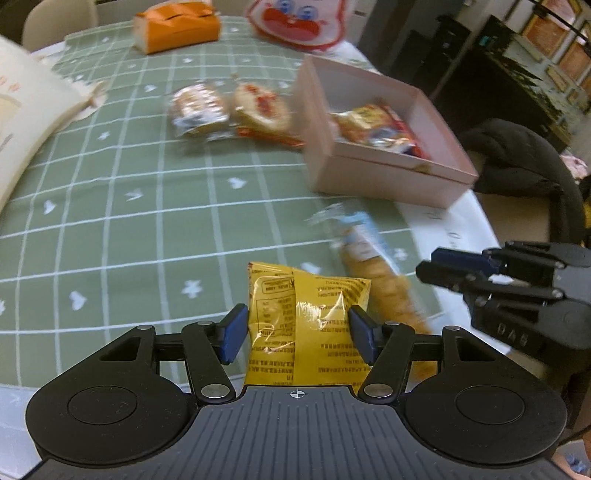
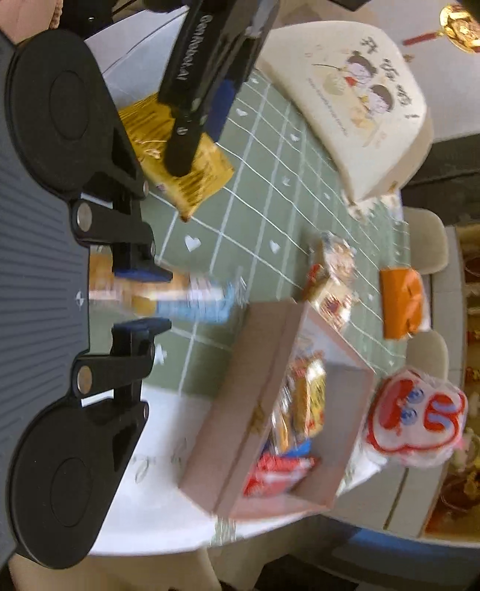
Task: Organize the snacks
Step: 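Grasp the wafer roll with the right tool while the left tool holds the yellow packet, then carry both snacks into the pink box and open both tools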
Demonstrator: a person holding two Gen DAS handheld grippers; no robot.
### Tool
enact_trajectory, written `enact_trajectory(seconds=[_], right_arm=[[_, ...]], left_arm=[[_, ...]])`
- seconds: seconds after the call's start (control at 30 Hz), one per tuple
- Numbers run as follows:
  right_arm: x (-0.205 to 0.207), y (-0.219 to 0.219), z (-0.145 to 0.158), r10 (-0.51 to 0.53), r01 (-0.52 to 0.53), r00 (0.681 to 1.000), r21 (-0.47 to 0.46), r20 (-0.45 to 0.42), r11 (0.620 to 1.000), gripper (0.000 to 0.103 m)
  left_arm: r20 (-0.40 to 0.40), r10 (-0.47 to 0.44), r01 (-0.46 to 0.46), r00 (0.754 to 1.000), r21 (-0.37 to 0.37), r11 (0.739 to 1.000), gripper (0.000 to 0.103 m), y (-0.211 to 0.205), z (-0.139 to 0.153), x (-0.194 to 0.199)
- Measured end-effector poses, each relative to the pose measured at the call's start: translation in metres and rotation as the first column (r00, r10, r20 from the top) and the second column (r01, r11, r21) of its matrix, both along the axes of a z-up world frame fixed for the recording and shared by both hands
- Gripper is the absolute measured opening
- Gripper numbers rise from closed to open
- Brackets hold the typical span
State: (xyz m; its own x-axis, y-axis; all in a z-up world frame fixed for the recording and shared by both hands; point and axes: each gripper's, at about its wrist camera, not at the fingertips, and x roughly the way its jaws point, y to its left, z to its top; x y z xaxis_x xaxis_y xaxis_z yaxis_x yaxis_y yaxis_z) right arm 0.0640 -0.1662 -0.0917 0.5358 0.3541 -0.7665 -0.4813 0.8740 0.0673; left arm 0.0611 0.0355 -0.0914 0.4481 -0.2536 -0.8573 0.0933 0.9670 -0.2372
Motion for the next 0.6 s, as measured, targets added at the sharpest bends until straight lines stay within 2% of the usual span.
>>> enact_trajectory(seconds=[0.1,0.23,0.3,0.37,0.47,0.6], right_arm=[[0.001,-0.015,0.008,-0.035,0.035,0.999,0.012,0.009,0.999,0.018],[0.003,-0.023,0.001,-0.069,0.069,0.998,-0.014,-0.005,0.997,0.019],[0.004,-0.02,-0.003,-0.064,0.063,0.998,-0.013,-0.022,0.998,0.028],[0.004,-0.014,-0.008,-0.057,0.057,0.998,-0.002,-0.033,0.998,0.049],[0.004,-0.001,-0.014,-0.034,0.035,0.999,0.006,-0.034,0.999,0.052],[0.015,0.014,-0.03,-0.009,0.012,0.993,0.022,-0.119,1.0,0.052]], left_arm=[[-0.005,-0.028,0.028,1.0,-0.009,1.0,0.065,-0.011,-0.003,0.002],[-0.037,-0.035,0.034,0.999,-0.01,0.999,0.065,-0.018,-0.012,0.001],[-0.052,-0.028,0.028,0.998,-0.008,1.0,0.065,-0.017,-0.016,0.0],[-0.058,-0.018,0.017,0.998,-0.003,1.0,0.065,-0.013,-0.018,0.0],[-0.06,0.011,-0.011,0.998,0.002,1.0,0.065,-0.004,-0.019,-0.001],[-0.066,0.044,-0.044,0.997,0.008,0.999,0.065,0.005,-0.02,0.001]])
